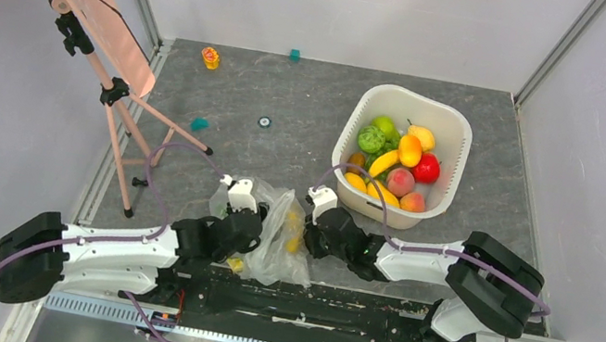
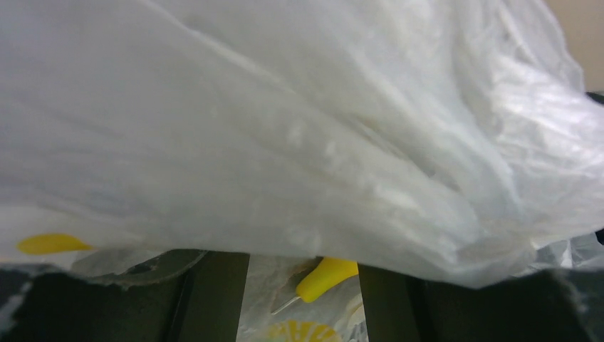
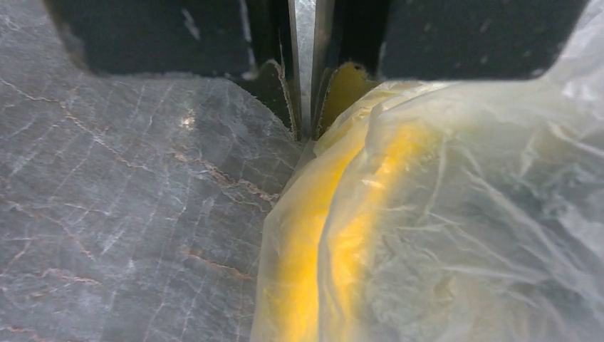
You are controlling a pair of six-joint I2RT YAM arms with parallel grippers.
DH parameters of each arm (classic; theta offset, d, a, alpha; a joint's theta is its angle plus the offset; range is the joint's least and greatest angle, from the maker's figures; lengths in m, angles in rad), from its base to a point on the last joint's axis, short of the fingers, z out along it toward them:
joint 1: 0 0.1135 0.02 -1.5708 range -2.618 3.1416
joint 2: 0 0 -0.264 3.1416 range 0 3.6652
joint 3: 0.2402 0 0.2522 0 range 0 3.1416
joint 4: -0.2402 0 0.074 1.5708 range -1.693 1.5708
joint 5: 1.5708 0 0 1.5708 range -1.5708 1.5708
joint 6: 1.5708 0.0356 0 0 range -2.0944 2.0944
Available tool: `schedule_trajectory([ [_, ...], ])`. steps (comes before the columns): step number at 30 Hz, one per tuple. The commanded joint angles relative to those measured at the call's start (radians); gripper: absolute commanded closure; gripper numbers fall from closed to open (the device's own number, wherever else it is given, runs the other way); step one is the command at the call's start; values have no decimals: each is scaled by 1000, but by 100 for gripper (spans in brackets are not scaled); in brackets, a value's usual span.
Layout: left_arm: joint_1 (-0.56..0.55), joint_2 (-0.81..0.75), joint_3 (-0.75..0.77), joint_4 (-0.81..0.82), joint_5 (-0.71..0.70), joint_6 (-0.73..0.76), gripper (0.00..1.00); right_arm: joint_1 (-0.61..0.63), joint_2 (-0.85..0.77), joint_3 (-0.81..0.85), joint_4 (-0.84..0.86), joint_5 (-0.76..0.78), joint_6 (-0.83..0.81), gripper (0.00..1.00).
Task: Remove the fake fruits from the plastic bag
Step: Take out the fake fruit from the plastic bag.
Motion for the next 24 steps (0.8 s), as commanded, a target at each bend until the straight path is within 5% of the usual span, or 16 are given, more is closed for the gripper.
schedule_trajectory([
  [1, 8, 32, 42, 47, 11, 42, 40, -2, 2, -30, 98, -74, 32, 89],
  [24, 13, 161, 40, 158, 98, 29, 42, -3, 28, -105, 368, -225, 152, 89],
])
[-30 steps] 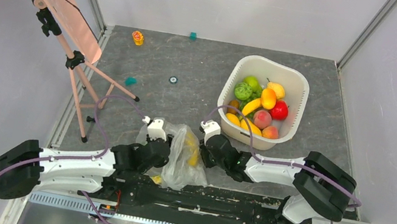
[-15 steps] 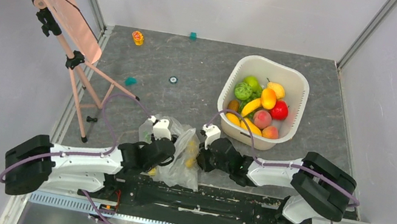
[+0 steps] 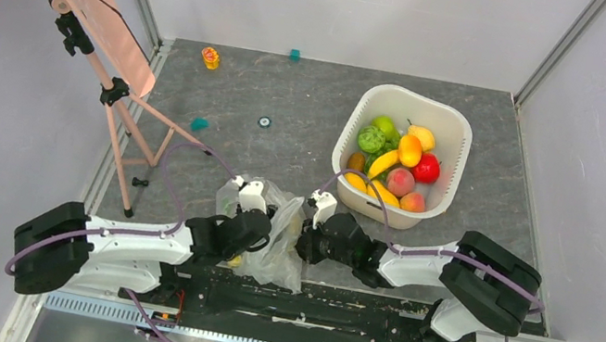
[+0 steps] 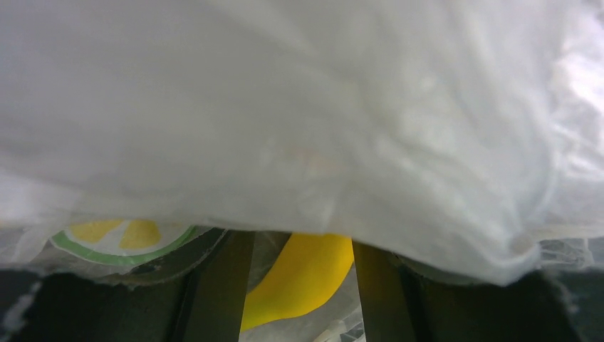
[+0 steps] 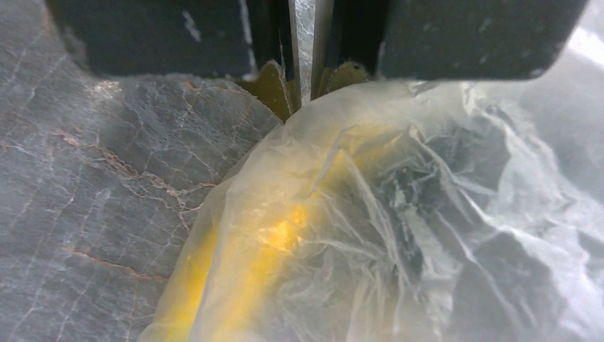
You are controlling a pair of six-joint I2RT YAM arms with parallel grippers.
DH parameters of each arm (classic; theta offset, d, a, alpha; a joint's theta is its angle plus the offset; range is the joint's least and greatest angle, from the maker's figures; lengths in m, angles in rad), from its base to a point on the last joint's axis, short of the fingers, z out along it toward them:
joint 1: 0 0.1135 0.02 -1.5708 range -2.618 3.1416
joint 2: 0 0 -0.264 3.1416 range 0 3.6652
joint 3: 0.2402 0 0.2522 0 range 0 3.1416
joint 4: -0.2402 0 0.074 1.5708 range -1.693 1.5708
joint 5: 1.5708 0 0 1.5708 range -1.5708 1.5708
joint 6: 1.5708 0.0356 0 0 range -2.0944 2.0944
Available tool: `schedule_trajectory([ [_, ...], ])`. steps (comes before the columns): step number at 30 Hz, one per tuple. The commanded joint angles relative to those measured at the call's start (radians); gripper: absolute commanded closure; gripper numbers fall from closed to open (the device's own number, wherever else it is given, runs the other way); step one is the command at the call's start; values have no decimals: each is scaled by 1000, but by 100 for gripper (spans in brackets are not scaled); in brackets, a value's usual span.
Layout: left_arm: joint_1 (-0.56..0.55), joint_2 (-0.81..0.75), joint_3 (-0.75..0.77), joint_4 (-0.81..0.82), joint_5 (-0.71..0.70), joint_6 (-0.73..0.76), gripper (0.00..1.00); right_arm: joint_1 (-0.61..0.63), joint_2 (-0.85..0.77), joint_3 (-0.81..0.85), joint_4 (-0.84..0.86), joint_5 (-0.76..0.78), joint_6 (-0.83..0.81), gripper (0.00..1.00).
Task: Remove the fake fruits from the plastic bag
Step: Take out the fake fruit from the plastic bag.
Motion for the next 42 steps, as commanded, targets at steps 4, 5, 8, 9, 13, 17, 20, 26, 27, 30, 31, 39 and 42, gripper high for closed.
schedule_trajectory([
  [4, 5, 47, -3, 97, 39, 8, 44, -2, 34, -16, 155, -53, 69, 89],
  [5, 6, 55, -5, 102, 42, 8, 45, -1, 36, -18, 160, -55, 74, 89],
  [8, 4, 84, -6, 108, 49, 12, 46, -2, 32, -24, 172, -57, 79, 89],
  [9, 5, 96, -6, 111, 53, 15, 46, -2, 29, -26, 175, -57, 81, 89],
  [13, 5, 146, -3, 132, 74, 27, 48, -2, 13, -38, 179, -46, 81, 89],
  [17, 4, 203, -12, 166, 102, 27, 62, -2, 2, -49, 174, -28, 82, 88],
  [20, 4, 209, -22, 177, 104, 25, 80, -2, -10, -47, 145, -9, 74, 88],
  [26, 4, 137, 1, 83, 84, 66, 94, -2, -82, -41, 4, 94, 23, 87],
  [27, 4, 112, 14, 57, 79, 82, 94, -1, -96, -41, -23, 113, 12, 86],
  [30, 4, 34, 62, -69, 54, 134, 94, -2, -147, -43, -93, 172, -14, 85],
  [31, 4, 12, 82, -111, 48, 154, 93, -2, -163, -44, -118, 185, -21, 85],
  [39, 5, -158, 215, -340, 68, 283, 91, -2, -280, -56, -242, 290, -63, 82],
  [42, 4, -189, 272, -418, 101, 325, 90, -2, -311, -57, -278, 320, -71, 81],
])
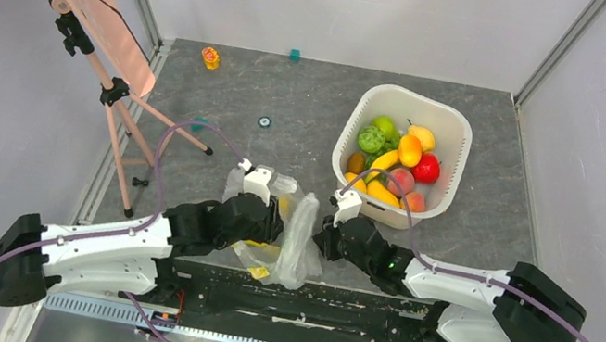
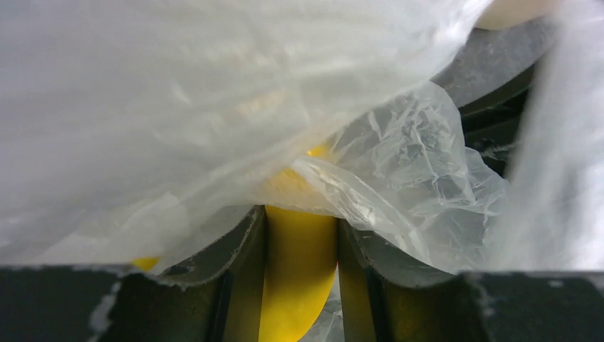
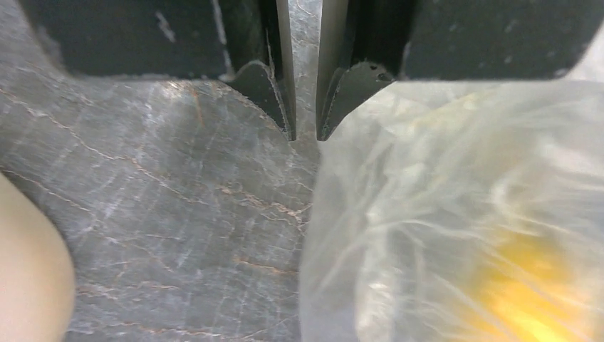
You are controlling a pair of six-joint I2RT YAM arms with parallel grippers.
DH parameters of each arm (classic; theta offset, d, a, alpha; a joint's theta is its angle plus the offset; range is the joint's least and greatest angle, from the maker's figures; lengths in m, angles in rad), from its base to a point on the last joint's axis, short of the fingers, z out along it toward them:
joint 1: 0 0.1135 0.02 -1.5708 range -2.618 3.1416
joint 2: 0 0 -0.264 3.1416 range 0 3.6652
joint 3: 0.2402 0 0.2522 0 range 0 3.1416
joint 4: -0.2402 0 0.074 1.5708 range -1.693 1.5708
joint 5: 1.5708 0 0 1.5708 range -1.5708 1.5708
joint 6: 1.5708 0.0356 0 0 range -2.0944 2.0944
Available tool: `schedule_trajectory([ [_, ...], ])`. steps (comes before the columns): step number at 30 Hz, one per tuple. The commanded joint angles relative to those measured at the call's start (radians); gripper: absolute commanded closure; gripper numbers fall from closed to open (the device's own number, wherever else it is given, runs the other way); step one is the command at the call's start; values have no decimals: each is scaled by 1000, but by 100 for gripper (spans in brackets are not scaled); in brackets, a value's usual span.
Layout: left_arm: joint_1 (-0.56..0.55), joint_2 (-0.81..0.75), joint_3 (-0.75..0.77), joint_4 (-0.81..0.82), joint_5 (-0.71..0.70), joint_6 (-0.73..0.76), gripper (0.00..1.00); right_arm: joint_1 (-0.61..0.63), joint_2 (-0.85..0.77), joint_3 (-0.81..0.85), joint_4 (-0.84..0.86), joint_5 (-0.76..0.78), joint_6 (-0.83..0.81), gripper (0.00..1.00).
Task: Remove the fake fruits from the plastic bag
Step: Take out the fake fruit from the plastic bag.
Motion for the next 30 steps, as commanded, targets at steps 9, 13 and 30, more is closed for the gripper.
schedule_trajectory([
  [9, 2, -113, 260, -339, 106, 186, 90, 0, -105, -15, -107, 135, -40, 80],
  [13, 1, -195, 247, -292, 126, 183, 90, 0, -138, -22, -128, 149, -38, 80],
  [30, 2, -456, -18, -75, -138, 47, 98, 0, -475, -32, -246, 166, -36, 36],
])
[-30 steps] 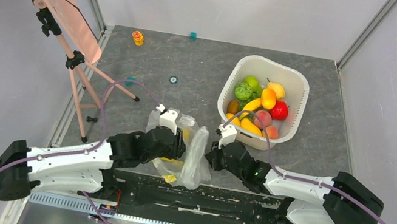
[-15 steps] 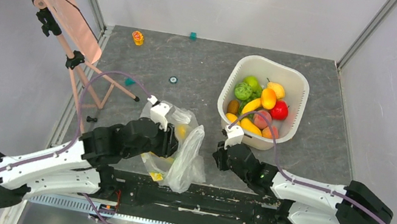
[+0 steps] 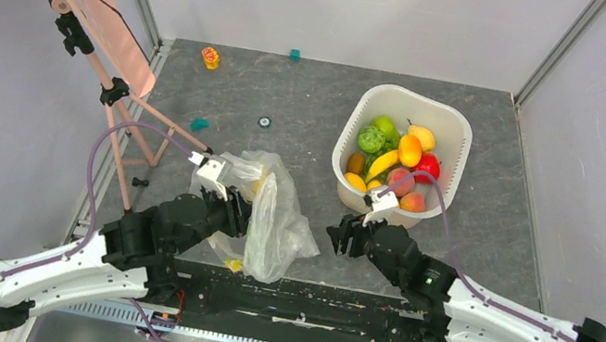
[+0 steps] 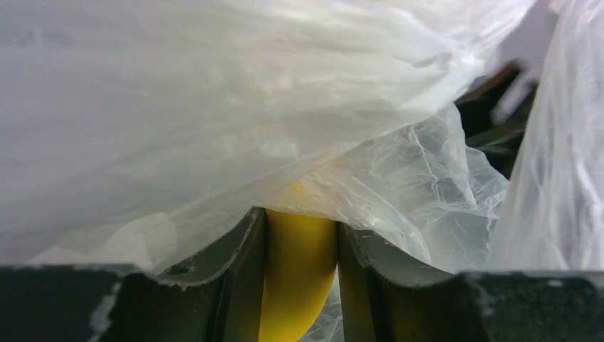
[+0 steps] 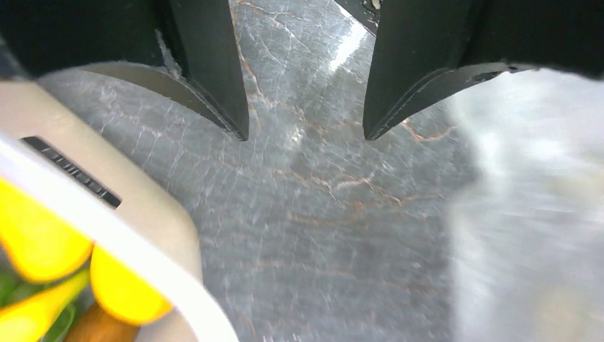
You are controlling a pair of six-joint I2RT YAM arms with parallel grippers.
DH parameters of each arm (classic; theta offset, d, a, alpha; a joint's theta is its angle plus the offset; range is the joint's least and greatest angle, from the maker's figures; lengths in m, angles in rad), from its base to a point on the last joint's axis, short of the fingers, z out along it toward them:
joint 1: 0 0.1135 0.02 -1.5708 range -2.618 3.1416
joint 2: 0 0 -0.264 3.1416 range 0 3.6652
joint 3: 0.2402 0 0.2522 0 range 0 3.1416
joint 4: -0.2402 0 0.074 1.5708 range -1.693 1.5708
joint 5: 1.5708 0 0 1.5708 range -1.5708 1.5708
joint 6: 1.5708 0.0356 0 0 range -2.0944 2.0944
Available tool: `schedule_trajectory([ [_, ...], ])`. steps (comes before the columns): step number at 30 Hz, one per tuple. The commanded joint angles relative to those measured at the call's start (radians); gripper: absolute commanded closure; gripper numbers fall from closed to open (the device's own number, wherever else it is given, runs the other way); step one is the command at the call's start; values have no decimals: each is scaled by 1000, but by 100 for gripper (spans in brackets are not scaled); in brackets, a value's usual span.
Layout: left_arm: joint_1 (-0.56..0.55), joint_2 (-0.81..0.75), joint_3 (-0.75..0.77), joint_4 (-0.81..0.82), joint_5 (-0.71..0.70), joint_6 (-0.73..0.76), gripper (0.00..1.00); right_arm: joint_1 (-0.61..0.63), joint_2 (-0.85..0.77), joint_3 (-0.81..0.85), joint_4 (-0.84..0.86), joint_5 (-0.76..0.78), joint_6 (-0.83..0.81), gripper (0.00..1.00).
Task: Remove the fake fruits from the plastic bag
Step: Take out the fake fruit from the plastic bag.
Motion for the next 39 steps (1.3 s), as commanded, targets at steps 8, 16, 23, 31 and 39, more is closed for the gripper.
schedule_trajectory([
  [8, 2, 103, -176, 169, -101, -168, 98, 1, -212, -54, 48, -199, -78, 11],
  [16, 1, 165, -177, 235, -69, -171, 98, 2, -33, -106, 207, -460, -148, 11],
  [23, 1, 199, -171, 255, -11, -159, 98, 5, 182, -61, 295, -507, -214, 9],
  [31, 3, 192, -185, 266, 7, -183, 98, 10, 301, -9, 382, -499, -219, 29],
  [39, 3, 158, -147, 224, 0, -186, 98, 8, 363, 12, 326, -425, -185, 100],
])
